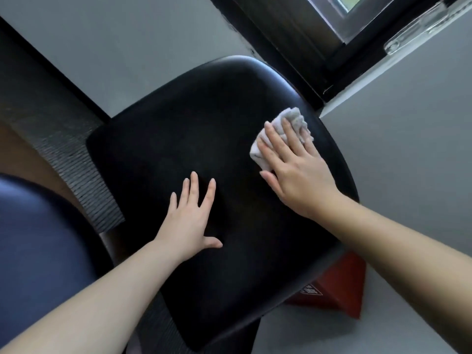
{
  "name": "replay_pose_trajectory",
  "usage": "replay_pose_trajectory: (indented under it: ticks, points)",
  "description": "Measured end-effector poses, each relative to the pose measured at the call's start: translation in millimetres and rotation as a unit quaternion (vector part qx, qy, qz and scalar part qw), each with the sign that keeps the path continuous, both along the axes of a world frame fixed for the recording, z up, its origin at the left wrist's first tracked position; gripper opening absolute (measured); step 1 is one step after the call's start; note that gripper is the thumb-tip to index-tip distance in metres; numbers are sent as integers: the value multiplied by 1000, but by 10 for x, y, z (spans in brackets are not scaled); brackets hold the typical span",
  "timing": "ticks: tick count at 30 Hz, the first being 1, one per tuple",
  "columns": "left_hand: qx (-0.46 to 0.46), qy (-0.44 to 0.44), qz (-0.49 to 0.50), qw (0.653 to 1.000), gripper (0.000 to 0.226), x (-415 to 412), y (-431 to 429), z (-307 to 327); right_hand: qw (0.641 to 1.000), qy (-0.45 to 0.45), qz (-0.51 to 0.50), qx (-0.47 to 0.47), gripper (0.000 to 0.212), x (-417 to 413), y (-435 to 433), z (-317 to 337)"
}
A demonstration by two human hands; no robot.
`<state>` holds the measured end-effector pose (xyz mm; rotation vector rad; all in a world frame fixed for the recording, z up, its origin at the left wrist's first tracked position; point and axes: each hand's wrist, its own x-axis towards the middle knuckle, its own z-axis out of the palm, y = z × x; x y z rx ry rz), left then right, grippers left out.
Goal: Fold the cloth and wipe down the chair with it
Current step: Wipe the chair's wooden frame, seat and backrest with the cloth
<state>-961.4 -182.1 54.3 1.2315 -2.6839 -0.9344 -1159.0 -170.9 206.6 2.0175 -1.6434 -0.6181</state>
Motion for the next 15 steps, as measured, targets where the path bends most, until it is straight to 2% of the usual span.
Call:
replay_pose_trajectory:
  ticks: [2, 4, 11, 15]
  points:
    - [4, 7, -7, 1000, 132, 40, 56, -49, 999, 2, 14, 36, 59, -61, 659, 67]
    - [4, 6, -20, 1000, 132, 93, 88, -100, 999, -4, 11, 40, 58, -95, 959, 91]
    - [-3, -3, -46, 999, 130, 173, 138, -213, 999, -2, -34, 15, 65, 424, -223, -452]
    - [-9, -6, -56, 998, 128, 215, 133, -261, 999, 11, -6, 44, 60, 282, 518, -431]
